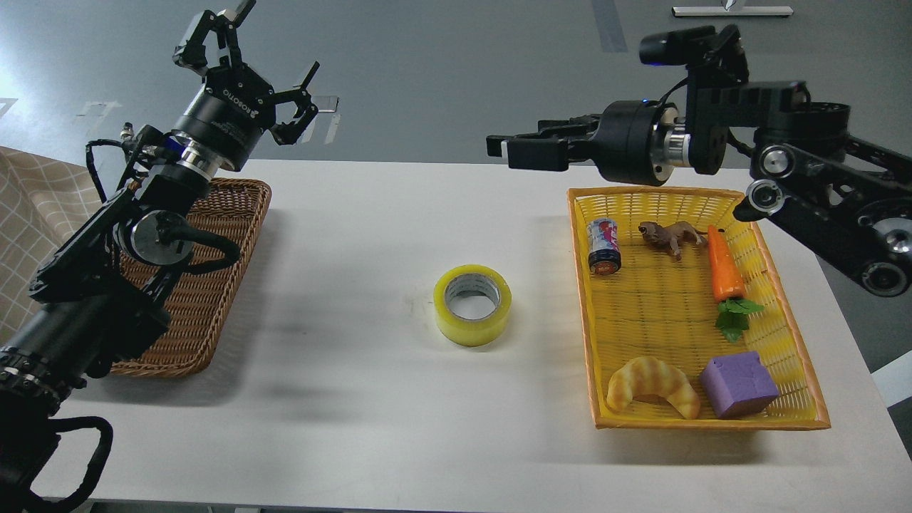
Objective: Place and transfer tape with both arms
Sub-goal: 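Open the right gripper and withdraw the right arm away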
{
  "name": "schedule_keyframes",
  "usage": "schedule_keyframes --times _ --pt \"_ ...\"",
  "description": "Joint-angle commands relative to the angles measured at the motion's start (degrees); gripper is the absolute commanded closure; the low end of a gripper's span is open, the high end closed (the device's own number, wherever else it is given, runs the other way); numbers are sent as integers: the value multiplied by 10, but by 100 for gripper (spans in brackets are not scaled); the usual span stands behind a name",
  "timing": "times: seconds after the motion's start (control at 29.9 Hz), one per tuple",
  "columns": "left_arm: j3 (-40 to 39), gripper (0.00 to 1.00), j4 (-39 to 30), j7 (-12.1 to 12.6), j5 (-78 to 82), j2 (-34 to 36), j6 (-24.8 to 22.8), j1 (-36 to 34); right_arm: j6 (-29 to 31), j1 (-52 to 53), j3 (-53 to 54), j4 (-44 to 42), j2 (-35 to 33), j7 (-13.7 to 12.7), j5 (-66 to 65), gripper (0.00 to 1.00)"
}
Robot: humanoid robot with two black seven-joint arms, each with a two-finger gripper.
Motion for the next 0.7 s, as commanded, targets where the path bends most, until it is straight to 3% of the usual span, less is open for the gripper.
schedule_keyframes --times 0.0,0.17,0.3,0.67 --pt "0 2 0 1 0 0 0 0 0 -42 92 -5 -3 1 33 1" --pt "-5 2 0 1 0 0 0 -1 0 -116 247 -7 5 -2 93 1" --pt "-6 2 0 1 -1 4 0 -1 0 -139 310 -12 12 -2 157 1" --pt "-7 2 0 1 -8 4 0 -3 0 -167 404 -88 11 -2 411 1"
